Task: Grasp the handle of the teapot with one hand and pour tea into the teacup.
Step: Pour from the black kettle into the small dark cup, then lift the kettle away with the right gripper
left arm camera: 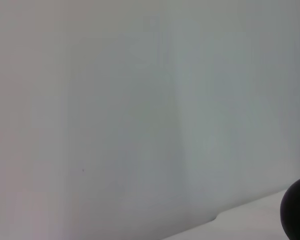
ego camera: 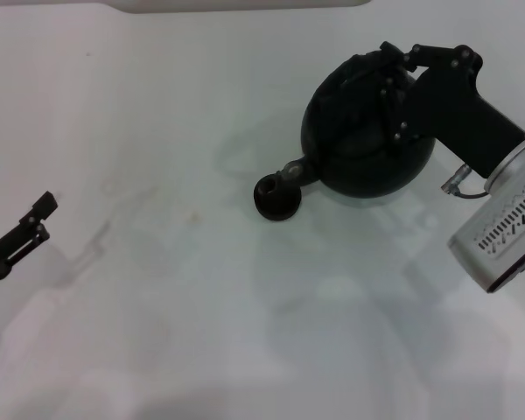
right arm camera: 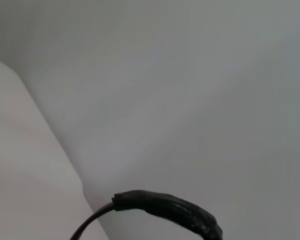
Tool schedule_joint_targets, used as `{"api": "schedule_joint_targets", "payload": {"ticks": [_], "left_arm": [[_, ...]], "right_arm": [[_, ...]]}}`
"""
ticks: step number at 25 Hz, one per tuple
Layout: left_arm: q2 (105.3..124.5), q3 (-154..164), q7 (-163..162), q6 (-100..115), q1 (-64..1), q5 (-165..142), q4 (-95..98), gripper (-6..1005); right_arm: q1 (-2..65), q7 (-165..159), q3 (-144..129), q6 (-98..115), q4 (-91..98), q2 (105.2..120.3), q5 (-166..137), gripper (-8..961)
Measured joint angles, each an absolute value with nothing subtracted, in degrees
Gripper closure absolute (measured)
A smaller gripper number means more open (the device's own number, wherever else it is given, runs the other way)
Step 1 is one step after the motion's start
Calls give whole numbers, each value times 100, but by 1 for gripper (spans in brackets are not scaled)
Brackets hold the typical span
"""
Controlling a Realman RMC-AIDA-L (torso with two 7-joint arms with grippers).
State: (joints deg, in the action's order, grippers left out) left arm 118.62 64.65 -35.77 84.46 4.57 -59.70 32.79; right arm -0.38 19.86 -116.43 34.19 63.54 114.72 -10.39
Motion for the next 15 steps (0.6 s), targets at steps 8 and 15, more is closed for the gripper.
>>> {"api": "schedule_joint_targets", "payload": {"ticks": [8, 15], "left_arm": [[11856, 6458, -3577, 8447, 450, -5970, 3287, 160], [11856, 6460, -3577, 8459, 448, -5969, 3275, 158]], "right_arm": [[-54, 1537, -11478, 3420, 6364, 11476, -1017, 852], [-82, 1004, -11202, 3369, 6292, 11496, -980, 852]]}}
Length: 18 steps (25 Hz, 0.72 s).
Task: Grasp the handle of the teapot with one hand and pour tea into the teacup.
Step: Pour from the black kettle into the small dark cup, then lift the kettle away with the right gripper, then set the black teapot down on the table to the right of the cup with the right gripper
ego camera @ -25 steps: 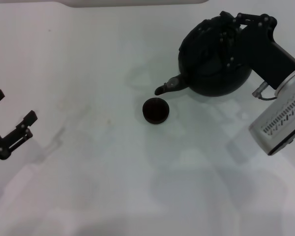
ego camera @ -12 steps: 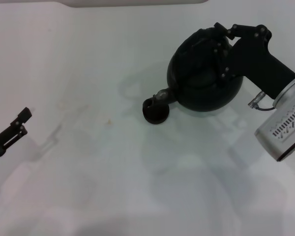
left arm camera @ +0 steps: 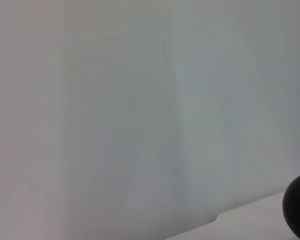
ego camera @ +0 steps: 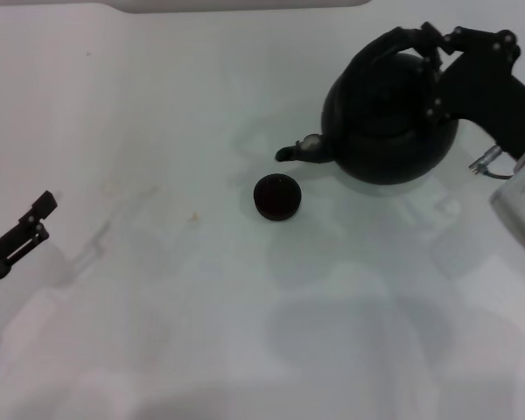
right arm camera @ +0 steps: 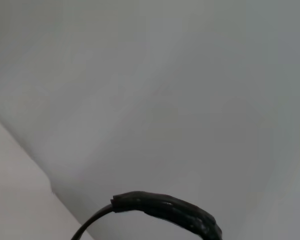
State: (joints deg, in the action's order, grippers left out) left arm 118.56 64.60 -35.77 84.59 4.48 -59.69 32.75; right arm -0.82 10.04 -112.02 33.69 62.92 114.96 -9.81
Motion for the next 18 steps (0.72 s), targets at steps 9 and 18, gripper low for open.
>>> {"api": "schedule_joint_targets", "payload": {"ticks": [9, 18], "left_arm": [[11856, 6460, -3577, 8447, 437, -5967, 3276, 159], [11856, 6459, -3577, 8446, 351, -5967, 3248, 159]], "right_arm": [[-127, 173, -11020, 3392, 6047, 11501, -980, 853], [-142, 129, -11004, 3594, 5869, 11523, -984, 853]]}}
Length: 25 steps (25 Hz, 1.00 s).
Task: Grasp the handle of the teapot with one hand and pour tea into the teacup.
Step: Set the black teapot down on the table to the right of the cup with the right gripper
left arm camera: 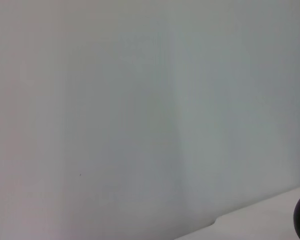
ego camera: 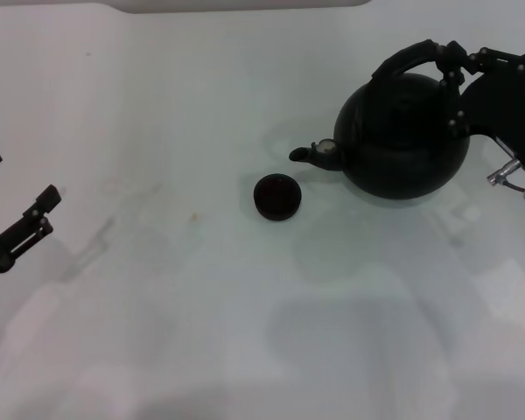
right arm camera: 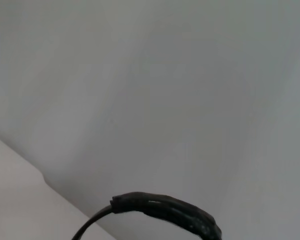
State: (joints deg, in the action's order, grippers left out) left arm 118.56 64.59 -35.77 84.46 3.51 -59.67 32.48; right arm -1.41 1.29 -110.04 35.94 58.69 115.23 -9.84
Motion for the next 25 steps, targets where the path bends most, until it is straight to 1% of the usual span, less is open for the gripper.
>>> {"api": "schedule_joint_targets", "payload": {"ticks": [7, 25], "left_arm": [[11856, 6460, -3577, 8446, 323, -5967, 3266, 158], [11839, 6459, -3595, 8456, 271, -5962, 3305, 158]], "right_arm": [[-126, -4, -10886, 4087, 5494, 11516, -985, 853], [15, -263, -10790, 4525, 4907, 11525, -839, 843]]}}
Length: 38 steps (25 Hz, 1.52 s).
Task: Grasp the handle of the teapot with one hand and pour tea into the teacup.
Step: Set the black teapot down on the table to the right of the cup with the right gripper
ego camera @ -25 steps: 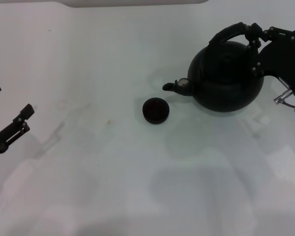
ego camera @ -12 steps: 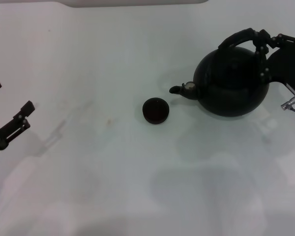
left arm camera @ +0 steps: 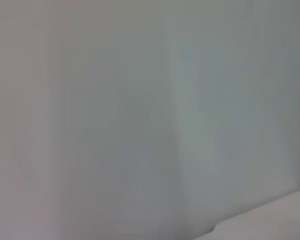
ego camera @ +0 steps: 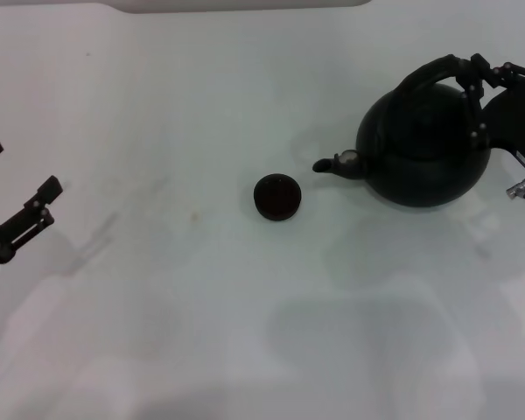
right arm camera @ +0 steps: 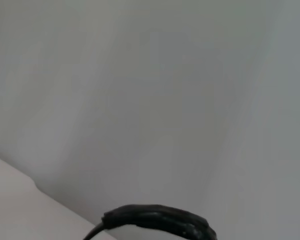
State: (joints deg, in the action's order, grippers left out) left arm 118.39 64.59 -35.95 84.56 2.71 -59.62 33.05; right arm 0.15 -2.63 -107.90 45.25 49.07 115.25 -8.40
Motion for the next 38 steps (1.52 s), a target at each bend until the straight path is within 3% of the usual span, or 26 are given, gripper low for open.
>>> {"api": "schedule_joint_targets", "payload": {"ticks": [18, 23, 34, 38], "left_arm": [[11839, 6458, -3579, 8490, 255, -5934, 3311, 160], [11839, 6428, -3577, 8491, 260, -5932, 3332, 159], [11841, 6192, -3569, 8500, 283, -5965, 3392, 159], [11839, 6161, -3568, 8500, 281, -5971, 3433, 159]], "right_arm": [[193, -474, -10783, 4518, 4516, 11524, -833, 801], [225, -555, -10769, 4515, 4443, 11529, -833, 687], [53, -567, -10776, 4607, 4495, 11520, -840, 574], [-116, -569, -10773, 4815, 4495, 11508, -840, 425]]}}
